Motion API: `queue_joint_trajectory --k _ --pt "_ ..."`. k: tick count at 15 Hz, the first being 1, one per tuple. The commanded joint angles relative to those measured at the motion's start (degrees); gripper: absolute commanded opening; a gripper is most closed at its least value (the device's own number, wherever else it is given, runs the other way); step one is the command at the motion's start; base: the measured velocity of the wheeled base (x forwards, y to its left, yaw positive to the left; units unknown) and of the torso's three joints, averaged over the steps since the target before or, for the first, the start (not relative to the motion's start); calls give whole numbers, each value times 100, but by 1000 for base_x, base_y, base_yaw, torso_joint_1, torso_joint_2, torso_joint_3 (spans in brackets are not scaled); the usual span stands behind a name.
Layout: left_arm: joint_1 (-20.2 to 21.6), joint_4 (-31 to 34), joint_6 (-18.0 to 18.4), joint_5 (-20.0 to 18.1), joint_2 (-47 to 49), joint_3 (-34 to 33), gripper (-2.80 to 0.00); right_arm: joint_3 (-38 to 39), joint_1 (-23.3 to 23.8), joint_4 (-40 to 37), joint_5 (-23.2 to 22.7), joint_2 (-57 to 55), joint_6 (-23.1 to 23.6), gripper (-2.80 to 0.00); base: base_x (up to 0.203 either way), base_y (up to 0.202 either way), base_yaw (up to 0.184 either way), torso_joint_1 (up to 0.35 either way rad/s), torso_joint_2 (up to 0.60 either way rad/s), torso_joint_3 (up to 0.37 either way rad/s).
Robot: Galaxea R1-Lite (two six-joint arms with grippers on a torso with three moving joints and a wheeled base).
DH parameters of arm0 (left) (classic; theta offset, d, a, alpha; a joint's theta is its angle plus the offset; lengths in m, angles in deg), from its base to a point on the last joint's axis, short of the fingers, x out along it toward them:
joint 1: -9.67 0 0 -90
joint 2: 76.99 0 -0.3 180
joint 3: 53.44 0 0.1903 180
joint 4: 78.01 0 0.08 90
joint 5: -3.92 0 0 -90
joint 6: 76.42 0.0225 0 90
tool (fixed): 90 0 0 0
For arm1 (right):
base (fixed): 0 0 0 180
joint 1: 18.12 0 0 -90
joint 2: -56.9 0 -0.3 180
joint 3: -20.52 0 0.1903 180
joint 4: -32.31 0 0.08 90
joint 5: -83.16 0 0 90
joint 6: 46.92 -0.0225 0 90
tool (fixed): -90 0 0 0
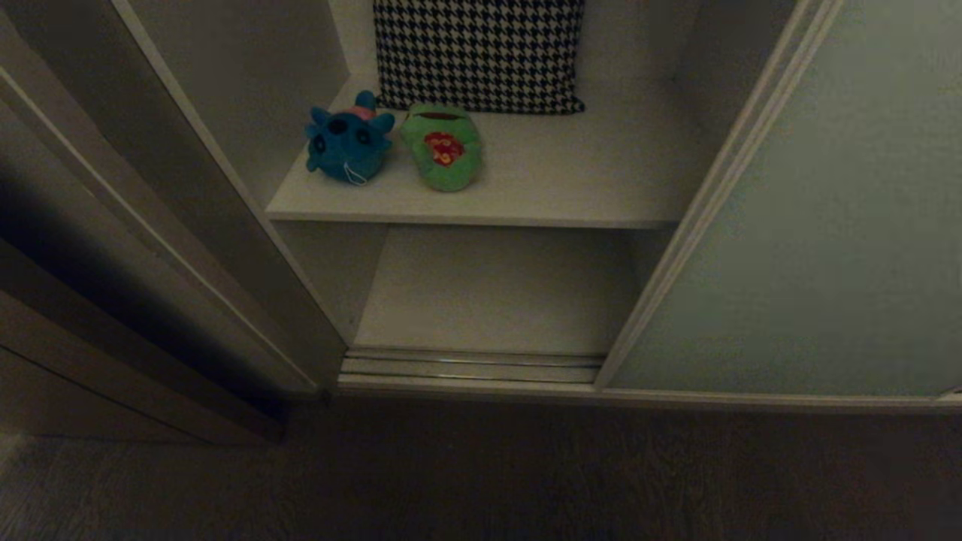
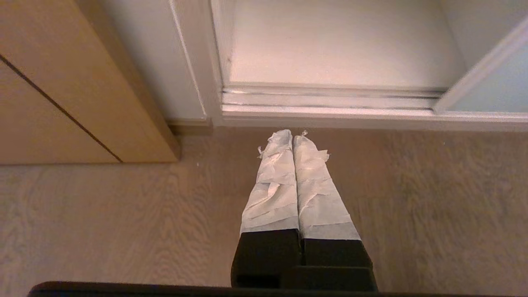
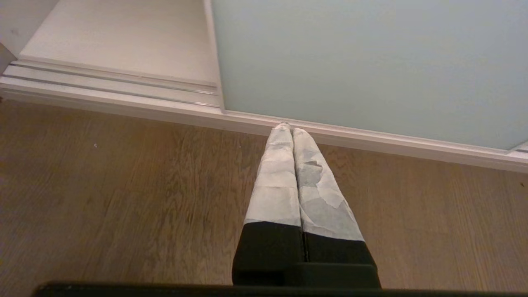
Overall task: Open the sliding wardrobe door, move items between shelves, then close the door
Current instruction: Open the door
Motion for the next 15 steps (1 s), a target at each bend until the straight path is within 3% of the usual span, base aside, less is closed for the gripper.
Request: queue_joint_trajectory --k 1,3,4,8,11,15 --pt "1 11 70 96 -6 -13 -280 0 -1 1 -2 1 6 -280 0 0 0 0 0 0" --pt "1 -178 886 356 5 -306 -280 0 -1 1 -2 1 6 -280 0 0 0 0 0 0" --pt "1 -387 924 358 3 -405 -280 0 -1 1 -2 1 6 -280 0 0 0 0 0 0" --pt "1 -303 517 434 2 -266 -280 0 -1 1 -2 1 6 -280 0 0 0 0 0 0" --pt "1 -164 512 361 426 1273 -280 0 -1 1 -2 1 6 -280 0 0 0 0 0 0" --pt "-23 -99 527 60 2800 3011 -280 0 -1 1 -2 1 6 -280 0 0 0 0 0 0"
